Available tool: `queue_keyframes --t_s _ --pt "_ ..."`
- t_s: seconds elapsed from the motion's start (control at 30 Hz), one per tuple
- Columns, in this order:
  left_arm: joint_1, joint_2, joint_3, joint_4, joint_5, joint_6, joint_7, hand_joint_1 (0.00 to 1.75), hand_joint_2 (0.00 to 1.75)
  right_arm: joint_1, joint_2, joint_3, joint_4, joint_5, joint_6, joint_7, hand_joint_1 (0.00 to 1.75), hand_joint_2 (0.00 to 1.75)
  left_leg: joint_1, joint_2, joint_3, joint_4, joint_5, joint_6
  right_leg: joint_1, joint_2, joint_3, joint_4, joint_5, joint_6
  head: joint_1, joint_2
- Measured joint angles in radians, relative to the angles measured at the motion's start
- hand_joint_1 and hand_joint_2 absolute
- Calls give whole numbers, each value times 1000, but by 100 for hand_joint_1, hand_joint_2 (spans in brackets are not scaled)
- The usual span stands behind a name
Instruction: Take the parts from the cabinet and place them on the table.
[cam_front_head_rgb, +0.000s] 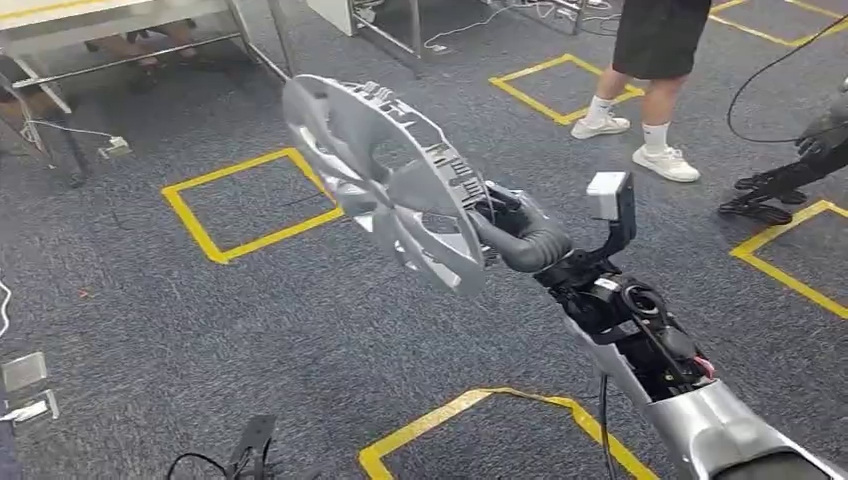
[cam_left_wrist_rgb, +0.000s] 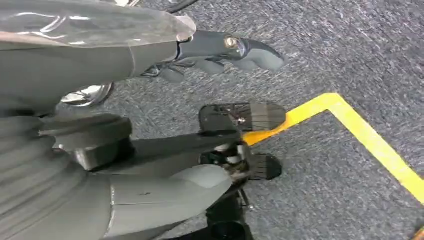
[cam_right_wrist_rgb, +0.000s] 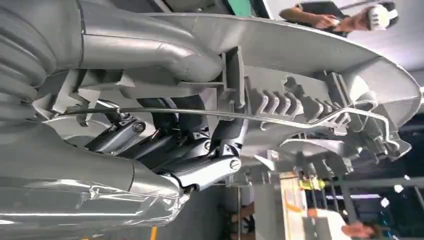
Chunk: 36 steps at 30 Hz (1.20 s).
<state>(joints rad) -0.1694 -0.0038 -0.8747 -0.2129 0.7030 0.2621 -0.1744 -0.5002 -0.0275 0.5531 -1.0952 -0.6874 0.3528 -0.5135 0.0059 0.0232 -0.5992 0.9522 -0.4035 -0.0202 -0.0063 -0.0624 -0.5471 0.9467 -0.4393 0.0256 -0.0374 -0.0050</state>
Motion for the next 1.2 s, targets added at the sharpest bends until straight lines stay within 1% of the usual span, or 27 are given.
queue_keyframes --t_s 0.07,0.1,0.13,0.17,0.23,0.27,0.3,0.33,0.4,0.43,0.47,0.57,0.6,0.63,0.67,0.73,0.77,0.8,0.83,0.9,0.93,0.97,1.03,1.1,1.13,1.17,1.2 --pt "2 0 0 0 2 1 0 0 175 4 7 2 3 -1 16 0 175 175 -3 -13 -1 0 -1 12 -2 -12 5 -1 -2 11 6 0" --pt "2 0 0 0 3 1 0 0 175 6 14 5 3 11 20 -4 175 175 4 -19 5 -6 3 21 -6 -5 2 3 -11 19 5 0" --pt "0 0 0 0 3 1 0 0 175 8 19 11 7 24 24 -8 175 175 5 -25 6 -7 3 24 -8 24 -8 37 -38 22 10 0" --pt "-3 -1 0 0 3 1 0 0 175 12 23 17 10 29 25 -14 175 175 5 -29 6 -6 3 30 -8 42 -38 106 -77 23 16 0" --pt "-6 -2 0 0 2 1 0 0 175 29 26 24 15 29 24 -30 175 175 4 -45 6 -6 2 34 -8 56 -121 285 -153 26 23 0" --pt "-5 -2 -1 0 2 1 0 0 175 38 26 27 16 26 23 -34 175 175 3 -55 6 -5 2 35 -8 58 -149 342 -165 26 24 0" --pt "-4 -2 -2 0 2 1 0 0 175 43 26 30 16 21 20 -35 175 175 3 -66 6 -3 2 35 -8 58 -154 343 -152 25 25 0" --pt "-4 -2 -3 0 2 0 0 0 175 43 26 30 16 14 15 -31 175 175 3 -76 6 -1 2 35 -8 59 -136 295 -115 22 27 0" --pt "-5 -2 -9 0 2 -1 1 0 175 40 26 28 3 3 3 -20 175 175 3 -95 8 4 -1 32 -8 74 -52 110 -15 12 31 0" --pt "-5 -3 -11 0 2 -1 2 0 175 34 26 26 -5 0 0 -16 175 175 5 -101 6 5 -2 30 -8 104 -23 34 4 6 33 0" --pt "-6 -3 -14 0 2 -1 3 0 175 26 25 24 -13 -1 -5 -12 175 175 -1 -107 0 11 -1 25 -9 111 -11 14 -3 3 32 0" --pt "-1 -3 -17 0 2 -1 5 0 175 -14 24 13 -35 13 -19 1 175 175 6 -122 -4 2 6 8 -2 100 -14 18 -2 -3 34 0" --pt "-2 -1 -17 0 2 -1 5 0 175 -32 24 10 -43 18 -22 6 175 175 -1 -118 -6 5 4 2 -15 91 -10 5 6 -12 32 0" --pt "-2 -2 -18 0 3 -1 5 0 175 -51 24 9 -47 21 -27 13 175 175 1 -78 -16 27 -14 -2 -14 85 -6 0 10 -16 31 0" --pt "-5 -2 -18 0 5 -1 5 0 175 -68 24 4 -52 21 -26 13 175 175 2 -50 -44 87 -54 -6 -14 78 -7 -1 11 -22 19 0" --pt "-10 -2 -20 0 5 -1 5 0 175 -95 24 -5 -57 21 -22 13 175 175 9 -38 -124 262 -132 -15 -12 62 -7 -1 11 -22 10 0" --pt "-10 -2 -22 0 6 -1 5 0 175 -103 24 -7 -58 21 -21 13 175 175 10 -36 -152 323 -149 -19 -12 53 -7 0 10 -23 8 0" --pt "-9 -2 -23 0 9 1 5 0 175 -108 24 -8 -59 21 -18 13 175 175 11 -35 -160 337 -142 -21 -12 45 -7 0 10 -23 6 0" --pt "-8 -2 -23 0 13 3 5 0 175 -112 24 -8 -59 20 -14 14 175 175 11 -33 -141 296 -111 -22 -12 37 -6 0 9 -22 4 0" --pt "-9 0 -23 0 17 9 5 0 175 -120 24 -11 -59 20 -8 14 175 175 11 -20 -49 115 -25 -20 -14 24 -4 4 4 -16 -2 0" --pt "-9 1 -23 0 19 10 5 0 175 -125 24 -13 -60 20 -7 14 175 175 10 9 -4 26 2 -17 -11 20 -3 7 0 -10 -5 0" --pt "-11 0 -23 0 20 11 5 0 175 -129 24 -14 -61 19 -5 13 175 175 -2 16 4 6 -9 -11 -1 16 -8 12 -3 -4 -14 0" --pt "-10 1 -23 0 23 16 5 0 175 -131 24 -14 -61 19 -4 13 175 175 2 -1 -1 9 -8 2 0 5 -4 10 -4 2 3 0" --pt "-6 1 -23 0 23 19 5 0 175 -133 24 -14 -61 19 -5 13 175 175 1 -17 1 5 -6 15 -4 -7 1 9 -9 13 5 0" --pt "-5 2 -23 0 23 19 5 0 175 -134 24 -15 -61 19 -6 13 175 175 6 -22 5 2 -4 20 -9 18 -4 26 -26 20 8 0" --pt "-5 2 -23 0 23 19 5 0 175 -136 24 -15 -61 20 -8 13 175 175 8 -28 5 1 -4 25 -9 41 -27 76 -60 22 14 0" --pt "-6 2 -23 0 23 20 5 0 175 -138 24 -15 -59 22 -11 13 175 175 7 -32 4 1 -3 29 -9 53 -64 157 -102 23 22 0"
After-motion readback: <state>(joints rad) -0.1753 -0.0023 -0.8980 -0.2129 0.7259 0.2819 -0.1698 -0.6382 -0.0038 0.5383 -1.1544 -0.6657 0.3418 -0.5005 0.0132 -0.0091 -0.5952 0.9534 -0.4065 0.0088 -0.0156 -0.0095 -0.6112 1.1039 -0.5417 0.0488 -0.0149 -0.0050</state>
